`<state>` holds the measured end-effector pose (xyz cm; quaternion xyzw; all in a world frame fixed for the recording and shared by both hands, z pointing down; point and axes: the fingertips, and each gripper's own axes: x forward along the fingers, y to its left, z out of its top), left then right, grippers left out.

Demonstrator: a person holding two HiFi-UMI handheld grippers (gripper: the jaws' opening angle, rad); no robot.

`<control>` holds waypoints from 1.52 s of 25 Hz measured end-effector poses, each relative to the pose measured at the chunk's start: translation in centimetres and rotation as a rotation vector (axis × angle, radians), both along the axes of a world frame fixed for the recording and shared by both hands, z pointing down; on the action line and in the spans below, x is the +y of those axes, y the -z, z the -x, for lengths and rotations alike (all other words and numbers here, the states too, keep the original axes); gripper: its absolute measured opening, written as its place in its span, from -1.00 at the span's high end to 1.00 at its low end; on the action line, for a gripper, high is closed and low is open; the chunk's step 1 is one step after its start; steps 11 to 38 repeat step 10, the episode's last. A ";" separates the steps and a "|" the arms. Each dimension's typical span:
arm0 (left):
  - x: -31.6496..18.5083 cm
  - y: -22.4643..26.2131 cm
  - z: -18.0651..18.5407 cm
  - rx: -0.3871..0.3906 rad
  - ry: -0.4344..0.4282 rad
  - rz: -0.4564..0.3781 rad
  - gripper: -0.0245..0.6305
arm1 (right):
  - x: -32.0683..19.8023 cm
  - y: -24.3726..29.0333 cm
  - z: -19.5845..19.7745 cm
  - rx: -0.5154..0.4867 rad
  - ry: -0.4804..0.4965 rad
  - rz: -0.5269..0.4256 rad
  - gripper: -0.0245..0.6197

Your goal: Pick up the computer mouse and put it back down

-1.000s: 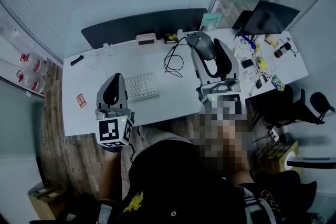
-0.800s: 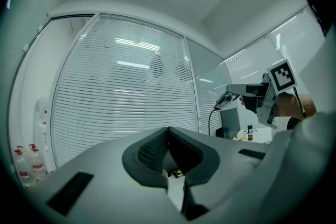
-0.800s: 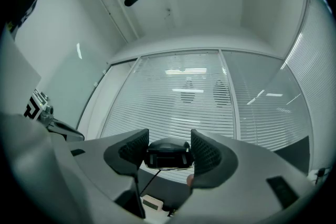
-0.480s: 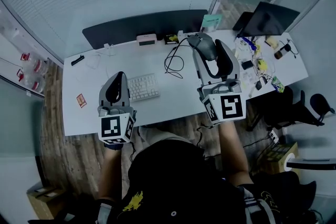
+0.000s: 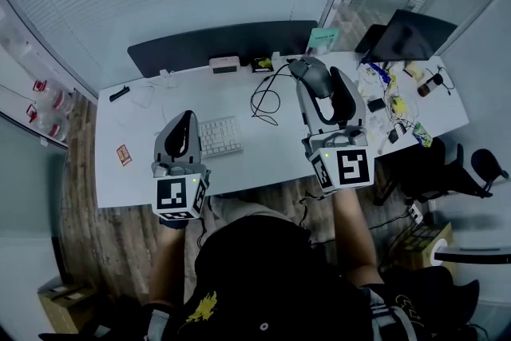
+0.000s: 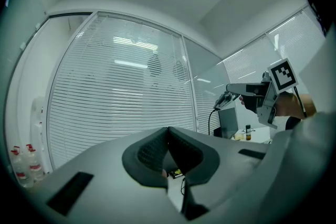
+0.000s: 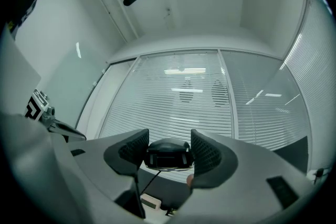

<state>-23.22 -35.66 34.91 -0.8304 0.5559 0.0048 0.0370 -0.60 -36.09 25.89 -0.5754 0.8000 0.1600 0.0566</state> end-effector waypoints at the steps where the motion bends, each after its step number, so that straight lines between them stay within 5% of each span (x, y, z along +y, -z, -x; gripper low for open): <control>1: 0.0 0.0 -0.1 0.000 -0.001 0.001 0.88 | -0.1 -0.1 -0.1 0.001 0.000 0.003 0.10; 38: 0.4 -0.4 -1.4 -0.009 -0.010 0.001 0.88 | -0.2 -1.1 -1.1 0.004 -0.004 0.024 0.10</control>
